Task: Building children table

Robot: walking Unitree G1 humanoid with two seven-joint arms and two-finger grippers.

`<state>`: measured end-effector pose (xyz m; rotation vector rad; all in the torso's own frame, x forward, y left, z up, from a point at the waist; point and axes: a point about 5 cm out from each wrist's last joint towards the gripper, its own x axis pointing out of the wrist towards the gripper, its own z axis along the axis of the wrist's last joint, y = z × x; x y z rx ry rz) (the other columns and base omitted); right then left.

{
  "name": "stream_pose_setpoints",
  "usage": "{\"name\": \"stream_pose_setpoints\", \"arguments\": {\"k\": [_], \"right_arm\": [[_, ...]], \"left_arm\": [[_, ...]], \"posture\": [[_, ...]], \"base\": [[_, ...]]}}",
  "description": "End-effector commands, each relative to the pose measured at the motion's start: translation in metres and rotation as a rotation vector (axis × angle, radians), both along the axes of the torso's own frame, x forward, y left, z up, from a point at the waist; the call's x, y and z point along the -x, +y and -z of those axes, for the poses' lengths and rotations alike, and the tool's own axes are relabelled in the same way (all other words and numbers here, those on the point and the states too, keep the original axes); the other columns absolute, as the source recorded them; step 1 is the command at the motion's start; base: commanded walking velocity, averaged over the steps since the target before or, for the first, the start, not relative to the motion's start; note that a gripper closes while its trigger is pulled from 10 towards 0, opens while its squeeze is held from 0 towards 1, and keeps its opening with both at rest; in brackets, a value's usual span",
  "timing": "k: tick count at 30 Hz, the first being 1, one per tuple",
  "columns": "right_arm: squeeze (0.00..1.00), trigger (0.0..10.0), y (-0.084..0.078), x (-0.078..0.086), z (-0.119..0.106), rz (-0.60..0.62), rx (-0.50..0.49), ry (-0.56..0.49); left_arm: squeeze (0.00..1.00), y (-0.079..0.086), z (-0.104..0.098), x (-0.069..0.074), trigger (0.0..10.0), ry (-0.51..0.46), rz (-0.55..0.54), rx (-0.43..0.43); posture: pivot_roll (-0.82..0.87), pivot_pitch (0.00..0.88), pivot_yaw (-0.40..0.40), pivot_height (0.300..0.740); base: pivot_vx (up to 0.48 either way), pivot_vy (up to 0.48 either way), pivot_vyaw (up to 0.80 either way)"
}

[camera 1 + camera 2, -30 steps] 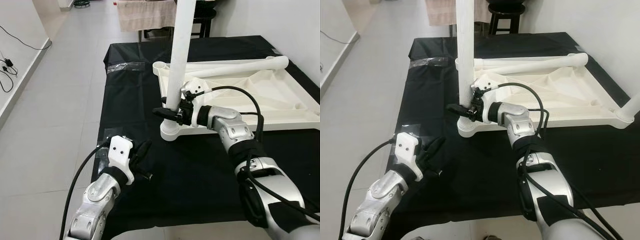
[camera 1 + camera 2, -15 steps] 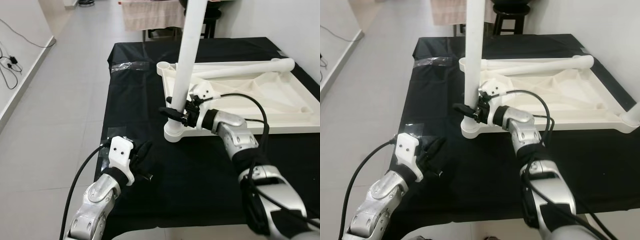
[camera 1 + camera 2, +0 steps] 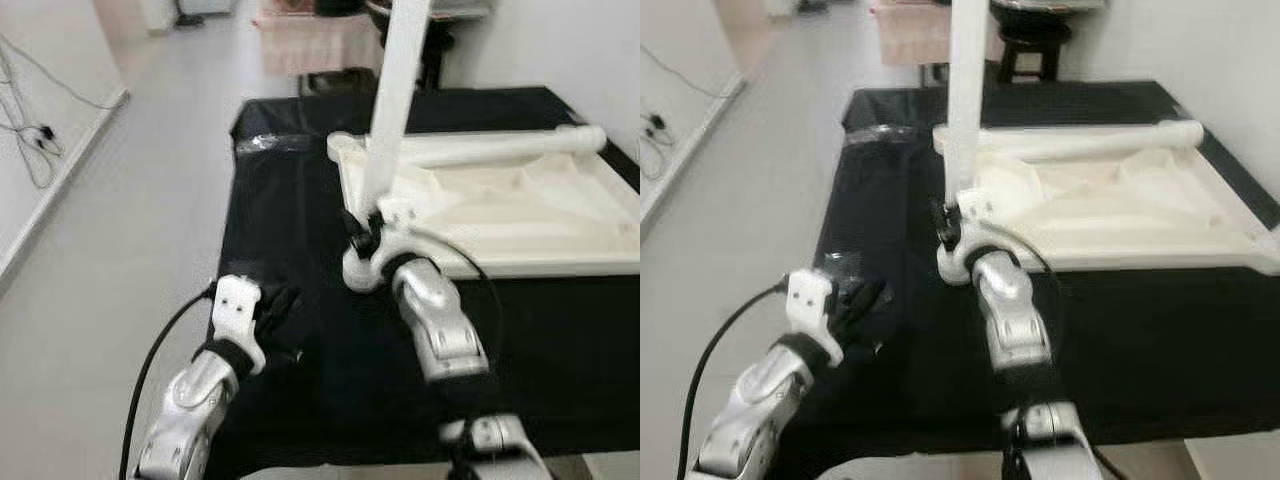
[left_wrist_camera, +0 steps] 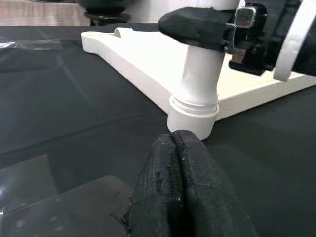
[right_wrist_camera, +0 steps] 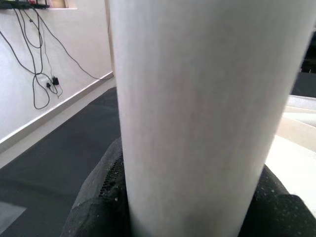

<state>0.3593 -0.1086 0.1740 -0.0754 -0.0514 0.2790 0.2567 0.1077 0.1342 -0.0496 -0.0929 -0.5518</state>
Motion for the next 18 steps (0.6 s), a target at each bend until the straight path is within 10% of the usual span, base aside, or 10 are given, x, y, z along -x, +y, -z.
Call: {"name": "stream_pose_setpoints", "arguments": {"k": [1, 2, 3, 5, 6, 13, 14, 15, 16, 18], "right_arm": [[0.00, 0.0, -0.009, 0.002, 0.028, 0.070, 0.025, 0.140], [0.00, 0.0, -0.009, 0.002, 0.028, 0.070, 0.025, 0.140], [0.00, 10.0, -0.007, 0.002, 0.026, 0.061, 0.023, 0.143], [0.08, 10.0, -0.002, 0.002, 0.019, 0.029, 0.035, 0.136], [1.00, 10.0, 0.002, 0.002, 0.014, -0.016, 0.024, 0.127], [1.00, 10.0, 0.001, -0.009, -0.019, -0.298, 0.086, 0.023], [0.45, 10.0, -0.007, -0.014, -0.029, -0.388, 0.133, -0.001], [0.45, 10.0, -0.007, -0.014, -0.029, -0.388, 0.133, -0.001], [0.00, 10.0, -0.011, -0.016, -0.033, -0.444, 0.153, -0.005], [0.00, 10.0, -0.015, -0.017, -0.037, -0.485, 0.176, -0.008]], "left_arm": [[0.00, 0.002, 0.003, 0.001, 10.0, 0.015, -0.008, -0.007], [0.00, 0.002, 0.003, 0.001, 10.0, 0.015, -0.008, -0.007], [0.00, 0.002, 0.003, 0.001, 10.0, 0.015, -0.009, -0.007], [0.00, 0.001, 0.004, 0.001, 10.0, 0.018, -0.005, -0.004], [0.00, 0.001, 0.004, 0.001, 10.0, 0.019, -0.002, -0.003], [0.00, 0.000, 0.004, 0.001, 10.0, 0.021, 0.002, -0.003], [0.00, 0.000, 0.005, 0.001, 10.0, 0.022, 0.002, -0.004], [0.00, 0.000, 0.005, 0.001, 10.0, 0.022, 0.002, -0.004], [0.00, 0.000, 0.005, 0.001, 10.0, 0.022, 0.002, -0.005], [0.00, -0.001, 0.005, 0.001, 10.0, 0.022, 0.001, -0.005]], "posture": [[0.01, 0.129, -0.008, 0.740], [0.01, 0.129, -0.008, 0.740], [0.01, 0.128, -0.010, 0.740], [0.01, 0.124, -0.010, 0.740], [0.01, 0.122, -0.009, 0.740], [0.03, 0.111, -0.002, 0.740], [0.04, 0.108, -0.002, 0.740], [0.04, 0.108, -0.002, 0.740], [0.04, 0.105, -0.010, 0.740], [0.04, 0.101, -0.014, 0.740]], "base": [[0.000, 0.000, 0.00], [0.000, 0.000, 0.00], [0.000, 0.000, 0.00], [0.000, 0.000, 0.00], [0.000, 0.000, 0.00], [0.000, 0.000, 0.00], [0.000, 0.000, 0.00], [0.000, 0.000, 0.00], [0.000, 0.000, 0.00], [0.000, 0.000, 0.00]]}}
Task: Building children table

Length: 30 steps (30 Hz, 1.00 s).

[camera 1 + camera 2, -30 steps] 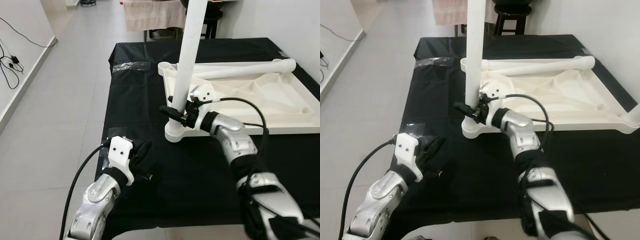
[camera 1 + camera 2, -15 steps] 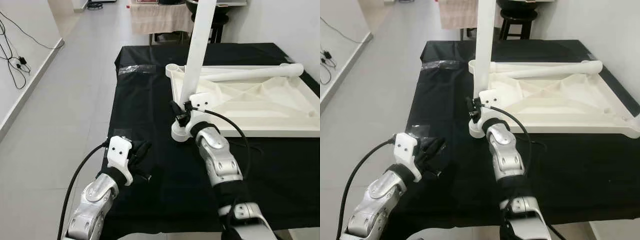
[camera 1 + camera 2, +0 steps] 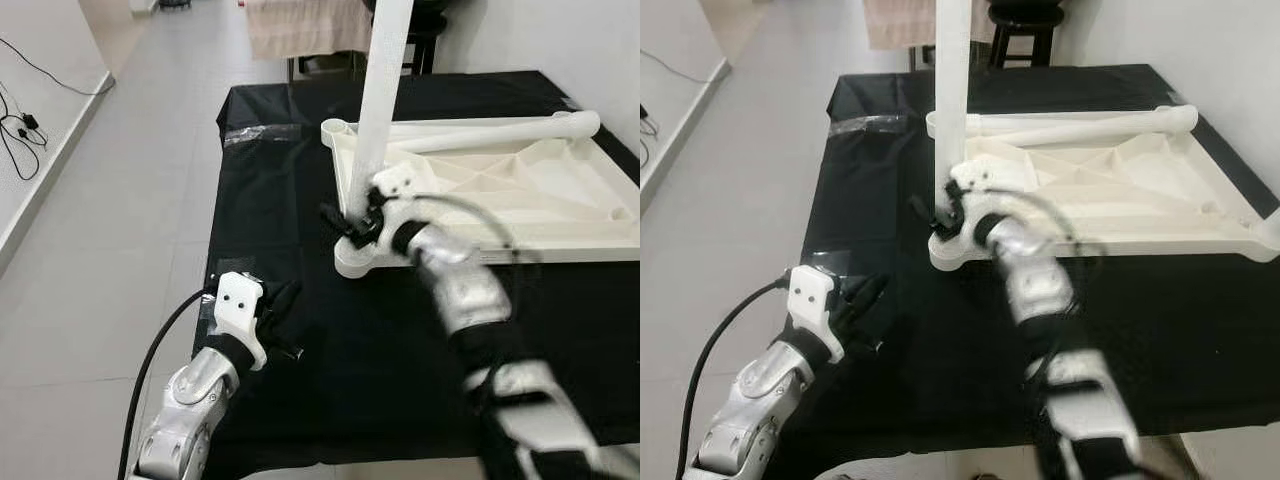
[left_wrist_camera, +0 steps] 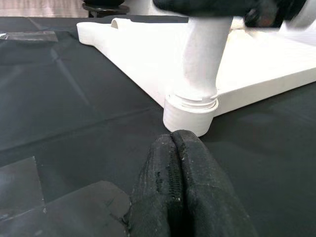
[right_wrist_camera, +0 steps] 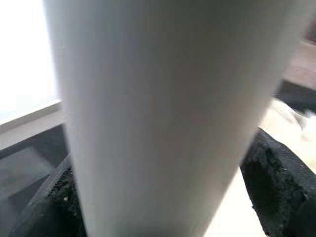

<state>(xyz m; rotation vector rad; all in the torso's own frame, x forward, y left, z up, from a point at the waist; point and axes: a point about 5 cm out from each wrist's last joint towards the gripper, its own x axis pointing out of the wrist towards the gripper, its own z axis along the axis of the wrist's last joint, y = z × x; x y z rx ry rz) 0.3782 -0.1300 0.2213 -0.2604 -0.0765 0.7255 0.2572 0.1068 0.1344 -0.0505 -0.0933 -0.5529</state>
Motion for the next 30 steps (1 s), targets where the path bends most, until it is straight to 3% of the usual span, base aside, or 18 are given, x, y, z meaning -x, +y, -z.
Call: {"name": "stream_pose_setpoints", "arguments": {"k": [1, 3, 7, 8, 9, 10, 20, 25, 28, 29, 30], "right_arm": [[0.00, 10.0, 0.002, 0.001, 0.007, -0.092, 0.002, 0.048], [0.00, 10.0, -0.003, 0.001, 0.008, -0.218, 0.018, 0.108], [0.00, 10.0, -0.005, 0.000, 0.017, -0.245, 0.011, 0.178], [0.00, 3.8, -0.006, -0.002, 0.021, -0.229, -0.011, 0.205], [0.00, 3.8, -0.006, -0.002, 0.021, -0.229, -0.011, 0.205], [0.00, 0.0, -0.008, -0.003, 0.028, -0.203, -0.027, 0.241], [0.00, 0.0, -0.024, -0.001, 0.046, -0.153, -0.075, 0.273], [0.00, 0.0, -0.045, 0.008, 0.062, -0.082, -0.103, 0.273], [0.00, 0.0, -0.060, 0.016, 0.079, 0.192, -0.126, 0.286], [0.00, 0.0, -0.061, 0.019, 0.083, 0.342, -0.119, 0.260], [0.00, 0.0, -0.060, 0.024, 0.086, 0.552, -0.177, 0.242]], "left_arm": [[0.00, 0.000, 0.005, 0.001, 10.0, 0.021, -0.001, -0.006], [0.00, -0.001, 0.006, 0.002, 10.0, 0.020, -0.005, -0.008], [0.00, -0.002, 0.007, 0.002, 10.0, 0.020, -0.006, -0.009], [0.00, -0.002, 0.007, 0.002, 10.0, 0.020, -0.005, -0.011], [0.00, -0.002, 0.007, 0.002, 10.0, 0.020, -0.005, -0.011], [0.00, -0.002, 0.007, 0.003, 10.0, 0.020, -0.005, -0.014], [0.00, -0.001, 0.007, 0.004, 10.0, 0.014, -0.012, -0.026], [0.00, -0.001, 0.007, 0.004, 10.0, 0.013, -0.013, -0.026], [0.00, -0.001, 0.007, 0.005, 10.0, 0.011, -0.013, -0.026], [0.00, 0.000, 0.007, 0.005, 10.0, 0.011, -0.014, -0.027], [0.00, 0.000, 0.006, 0.005, 10.0, 0.010, -0.015, -0.028]], "posture": [[0.05, 0.098, -0.016, 0.740], [0.05, 0.092, -0.019, 0.740], [0.06, 0.089, -0.020, 0.740], [0.06, 0.085, -0.021, 0.740], [0.06, 0.085, -0.021, 0.740], [0.06, 0.084, -0.021, 0.740], [0.06, 0.090, -0.014, 0.740], [0.06, 0.099, -0.012, 0.740], [0.04, 0.103, -0.025, 0.740], [0.04, 0.104, -0.035, 0.740], [0.04, 0.107, -0.034, 0.740]], "base": [[0.000, 0.000, 0.00], [0.000, 0.000, 0.00], [0.000, 0.000, 0.00], [0.000, 0.000, 0.00], [0.000, 0.000, 0.00], [0.000, 0.000, 0.00], [0.000, 0.000, 0.00], [0.000, 0.000, 0.00], [0.000, 0.000, 0.00], [0.000, 0.000, 0.00], [0.000, 0.000, 0.00]]}}
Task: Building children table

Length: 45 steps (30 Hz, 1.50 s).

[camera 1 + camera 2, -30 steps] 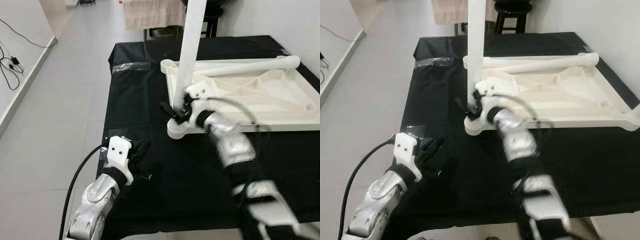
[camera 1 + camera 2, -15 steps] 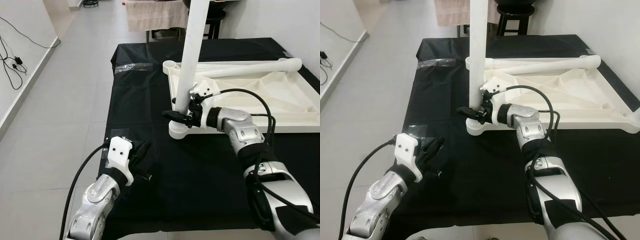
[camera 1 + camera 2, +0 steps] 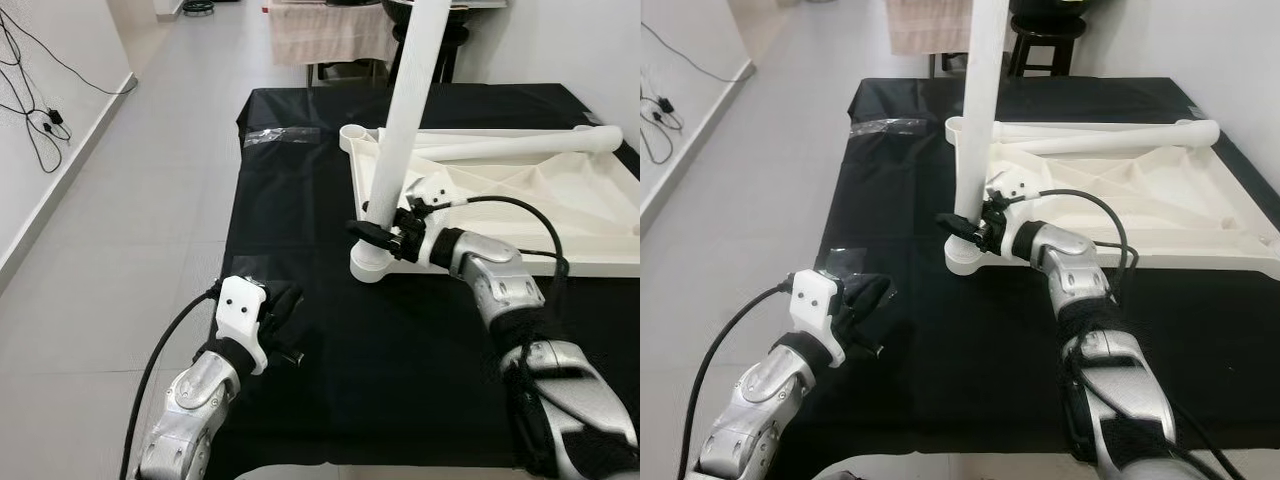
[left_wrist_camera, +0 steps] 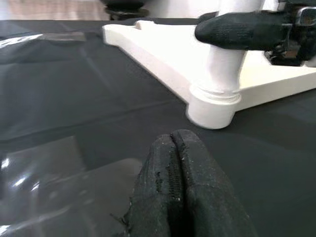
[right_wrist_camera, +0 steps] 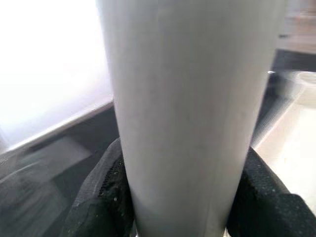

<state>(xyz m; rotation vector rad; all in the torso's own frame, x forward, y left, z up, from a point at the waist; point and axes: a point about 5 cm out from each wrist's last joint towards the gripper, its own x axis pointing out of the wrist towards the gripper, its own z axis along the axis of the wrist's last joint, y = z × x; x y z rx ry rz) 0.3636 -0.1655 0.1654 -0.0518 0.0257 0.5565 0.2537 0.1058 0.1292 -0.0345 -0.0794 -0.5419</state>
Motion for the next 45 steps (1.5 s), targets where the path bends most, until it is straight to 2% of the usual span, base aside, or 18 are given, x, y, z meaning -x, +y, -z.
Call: {"name": "stream_pose_setpoints", "arguments": {"k": [1, 3, 4, 5, 11, 12, 13, 14, 21, 22, 23, 24, 25, 29, 31, 36, 37, 45], "right_arm": [[0.00, 0.0, -0.017, 0.022, 0.038, 0.498, -0.056, 0.158], [0.00, 0.0, -0.014, 0.032, 0.042, 0.576, -0.099, 0.187], [0.00, 0.0, 0.023, 0.050, 0.041, 0.384, 0.124, 0.078], [0.00, 0.0, 0.030, 0.045, 0.035, 0.330, 0.128, 0.038], [0.00, 0.0, 0.031, 0.029, 0.038, 0.279, 0.086, 0.075], [0.00, 8.4, 0.035, 0.028, 0.037, 0.242, 0.081, 0.072], [0.00, 10.0, 0.038, 0.028, 0.034, 0.224, 0.080, 0.055], [1.00, 10.0, 0.042, 0.025, 0.026, 0.172, 0.051, 0.035], [1.00, 10.0, 0.054, 0.024, -0.004, 0.053, -0.006, -0.007], [1.00, 10.0, 0.059, 0.024, -0.010, -0.096, 0.023, -0.025], [0.13, 10.0, 0.061, 0.024, -0.012, -0.246, 0.051, -0.014], [0.13, 10.0, 0.061, 0.024, -0.012, -0.246, 0.051, -0.014], [0.00, 10.0, 0.060, 0.022, -0.014, -0.425, 0.100, -0.001], [0.00, 10.0, 0.056, 0.012, -0.016, -0.481, 0.122, 0.009], [0.00, 10.0, 0.054, -0.002, -0.021, -0.481, 0.128, 0.022], [0.00, 10.0, 0.053, -0.010, -0.024, -0.472, 0.089, 0.042], [0.00, 0.0, 0.052, -0.009, -0.023, -0.506, 0.081, 0.067], [0.00, 0.0, 0.042, -0.012, -0.024, -0.546, 0.078, 0.084]], "left_arm": [[0.00, 0.002, 0.001, 0.002, 10.0, 0.000, -0.005, -0.010], [0.00, 0.003, 0.001, 0.001, 10.0, -0.001, -0.006, -0.010], [0.00, 0.003, 0.001, 0.001, 10.0, -0.001, -0.007, -0.010], [0.00, 0.004, 0.001, 0.000, 10.0, 0.001, -0.006, -0.011], [0.00, 0.002, 0.001, -0.001, 10.0, 0.003, 0.007, -0.009], [0.00, 0.002, 0.001, -0.001, 10.0, 0.001, 0.001, -0.010], [0.00, 0.003, 0.000, -0.001, 10.0, -0.002, -0.008, -0.012], [0.00, 0.002, 0.000, -0.001, 10.0, -0.003, -0.012, -0.010], [0.00, 0.002, 0.000, -0.002, 10.0, 0.001, -0.006, -0.004], [0.00, 0.001, 0.001, -0.002, 10.0, 0.003, -0.003, -0.003], [0.00, 0.001, 0.001, -0.002, 10.0, 0.004, 0.000, -0.002], [0.00, 0.001, 0.001, -0.002, 10.0, 0.004, 0.000, -0.002], [0.00, 0.001, 0.001, -0.003, 10.0, 0.005, 0.001, -0.002], [0.00, 0.000, 0.002, -0.003, 10.0, 0.004, 0.000, -0.003], [0.00, 0.000, 0.002, -0.003, 10.0, 0.003, -0.004, -0.004], [0.00, 0.000, 0.002, -0.002, 10.0, 0.003, -0.005, -0.003], [0.00, -0.001, 0.002, -0.002, 10.0, 0.005, -0.003, -0.002], [0.00, -0.002, 0.002, -0.002, 10.0, 0.007, 0.000, 0.003]], "posture": [[0.02, 0.114, -0.019, 0.740], [0.02, 0.114, -0.019, 0.740], [0.01, 0.114, -0.011, 0.740], [0.01, 0.113, -0.006, 0.740], [0.03, 0.107, -0.020, 0.740], [0.03, 0.107, -0.020, 0.740], [0.02, 0.111, -0.011, 0.740], [0.02, 0.110, -0.017, 0.740], [0.02, 0.107, -0.011, 0.740], [0.02, 0.098, -0.012, 0.740], [0.02, 0.097, -0.014, 0.740], [0.02, 0.097, -0.014, 0.740], [0.03, 0.094, -0.017, 0.740], [0.03, 0.093, -0.021, 0.740], [0.04, 0.091, -0.023, 0.740], [0.04, 0.092, -0.022, 0.740], [0.04, 0.092, -0.023, 0.740], [0.04, 0.094, -0.025, 0.740]], "base": [[0.000, 0.000, 0.00], [0.000, 0.000, 0.00], [0.000, 0.000, 0.00], [0.000, 0.000, 0.00], [0.000, 0.000, 0.00], [0.000, 0.000, 0.00], [0.000, 0.000, 0.00], [0.000, 0.000, 0.00], [0.000, 0.000, 0.00], [0.000, 0.000, 0.00], [0.000, 0.000, 0.00], [0.000, 0.000, 0.00], [0.000, 0.000, 0.00], [0.000, 0.000, 0.00], [0.000, 0.000, 0.00], [0.000, 0.000, 0.00], [0.000, 0.000, 0.00], [0.000, 0.000, 0.00]]}}
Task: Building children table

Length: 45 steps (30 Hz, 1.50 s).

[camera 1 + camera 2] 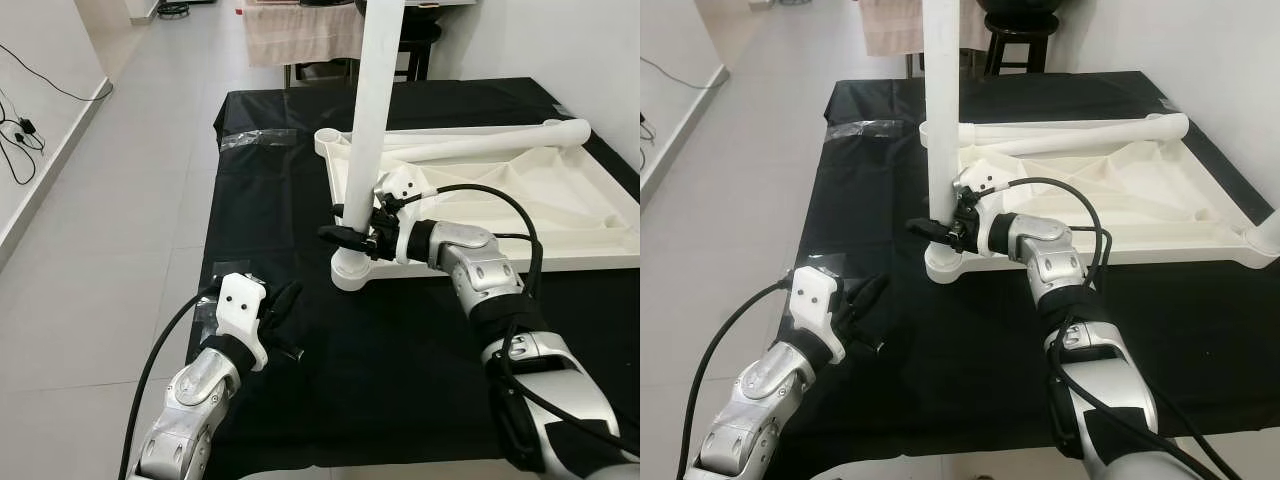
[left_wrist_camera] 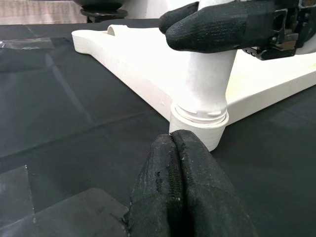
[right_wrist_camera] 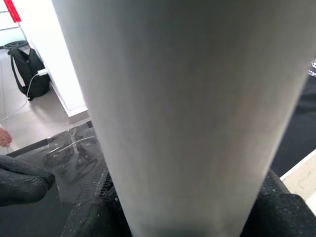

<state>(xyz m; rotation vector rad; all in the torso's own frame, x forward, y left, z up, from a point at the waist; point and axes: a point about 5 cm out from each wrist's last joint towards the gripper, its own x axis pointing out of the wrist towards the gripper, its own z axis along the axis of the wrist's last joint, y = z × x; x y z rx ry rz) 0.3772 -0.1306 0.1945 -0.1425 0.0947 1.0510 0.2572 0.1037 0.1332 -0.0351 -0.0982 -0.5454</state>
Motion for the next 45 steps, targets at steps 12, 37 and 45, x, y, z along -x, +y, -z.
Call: {"name": "stream_pose_setpoints", "arguments": {"k": [12, 37, 45], "right_arm": [[0.00, 0.0, 0.007, 0.009, 0.036, 0.222, -0.007, 0.026], [1.00, 10.0, 0.033, 0.031, 0.033, 0.416, -0.138, -0.061], [0.00, 10.0, 0.032, 0.011, -0.016, -0.126, -0.030, -0.096]], "left_arm": [[0.00, 0.002, 0.005, 0.002, 10.0, 0.022, -0.004, 0.001], [0.00, 0.002, 0.006, 0.000, 10.0, 0.021, -0.010, 0.003], [0.00, 0.001, 0.007, -0.001, 10.0, 0.020, -0.017, -0.003]], "posture": [[0.02, 0.112, -0.033, 0.740], [0.02, 0.093, -0.026, 0.740], [0.03, 0.088, -0.041, 0.740]], "base": [[0.000, 0.000, 0.00], [0.000, 0.000, 0.00], [0.000, 0.000, 0.00]]}}
